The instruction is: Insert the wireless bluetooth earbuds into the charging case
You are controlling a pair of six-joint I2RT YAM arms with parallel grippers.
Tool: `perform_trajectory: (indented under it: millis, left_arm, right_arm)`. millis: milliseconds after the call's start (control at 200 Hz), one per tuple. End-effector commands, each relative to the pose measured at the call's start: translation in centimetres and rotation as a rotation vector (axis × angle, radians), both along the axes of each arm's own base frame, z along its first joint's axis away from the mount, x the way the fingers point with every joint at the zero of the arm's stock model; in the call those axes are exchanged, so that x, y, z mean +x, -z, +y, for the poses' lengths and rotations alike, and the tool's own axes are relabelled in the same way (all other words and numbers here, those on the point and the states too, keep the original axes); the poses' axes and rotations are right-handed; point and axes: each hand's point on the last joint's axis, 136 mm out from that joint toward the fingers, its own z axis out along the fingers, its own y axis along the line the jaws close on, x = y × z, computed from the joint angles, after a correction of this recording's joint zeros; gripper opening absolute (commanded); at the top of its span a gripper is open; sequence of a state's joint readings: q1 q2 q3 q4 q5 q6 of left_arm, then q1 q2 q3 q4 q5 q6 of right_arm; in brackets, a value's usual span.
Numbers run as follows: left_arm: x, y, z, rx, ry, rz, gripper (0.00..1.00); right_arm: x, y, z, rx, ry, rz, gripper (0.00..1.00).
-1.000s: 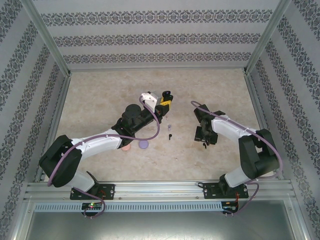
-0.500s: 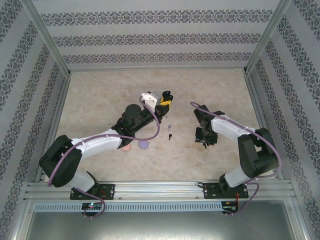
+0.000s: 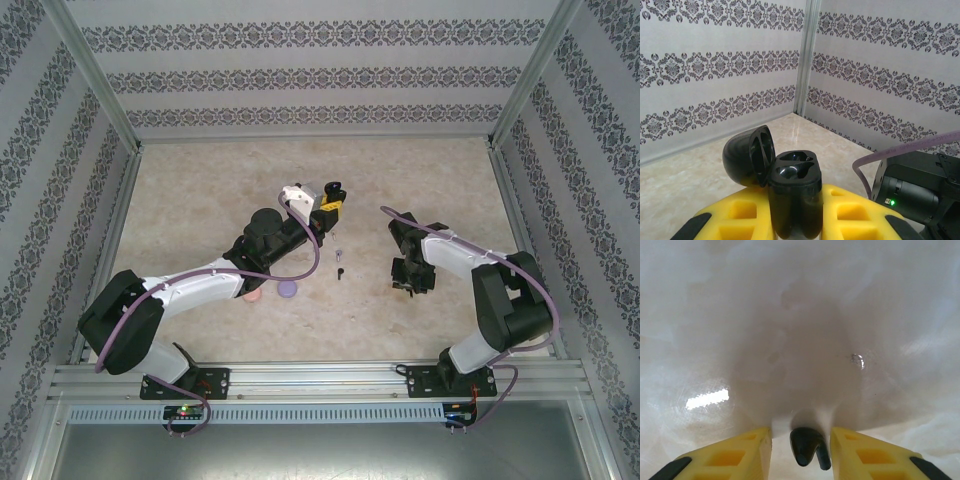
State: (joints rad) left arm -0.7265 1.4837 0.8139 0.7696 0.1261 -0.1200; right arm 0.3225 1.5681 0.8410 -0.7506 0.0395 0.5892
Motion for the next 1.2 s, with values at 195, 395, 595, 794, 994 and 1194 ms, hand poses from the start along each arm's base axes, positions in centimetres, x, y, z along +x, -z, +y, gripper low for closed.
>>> perform_trajectory:
  millis: [195,395,595,794,994,1194]
  left_arm:
    - [-0.4,-1.5,-0.6,-0.019,0.016,-0.033,0.00]
    - [-0.4,-1.5,-0.6,-0.021,0.018,-0.031,0.00]
    - [-0.5,-1.6,-0.7,-0.021,0.019,-0.031,0.00]
    - [-0.4,-1.4,-0.7,-0.017,0.020,-0.028,0.00]
    - [-0.4,-1.4,-0.8,-0.017,0.025,-0.029,0.00]
    - [-0.8,-1.5,-0.9,-0.016,0.043,-0.033,0.00]
  right_arm:
    - [-0.6,0.8,-0.5,-0.012,-0.005,0.031,0.32]
    - [-0.2,0.8,-0.7,-0.025,0.002,0.024,0.33]
    - [0.4,0.8,-0.9,-0.030,0.009,0.020,0.32]
    - [0.8,0.8,-1.0,-0.033,0.007,0.017,0.28]
    - [0.9,0.8,-1.0,-0.029,0.003,0.014,0.22]
    - [1.0,0.7,-1.2,-0.027,-0.012,-0.012,0.16]
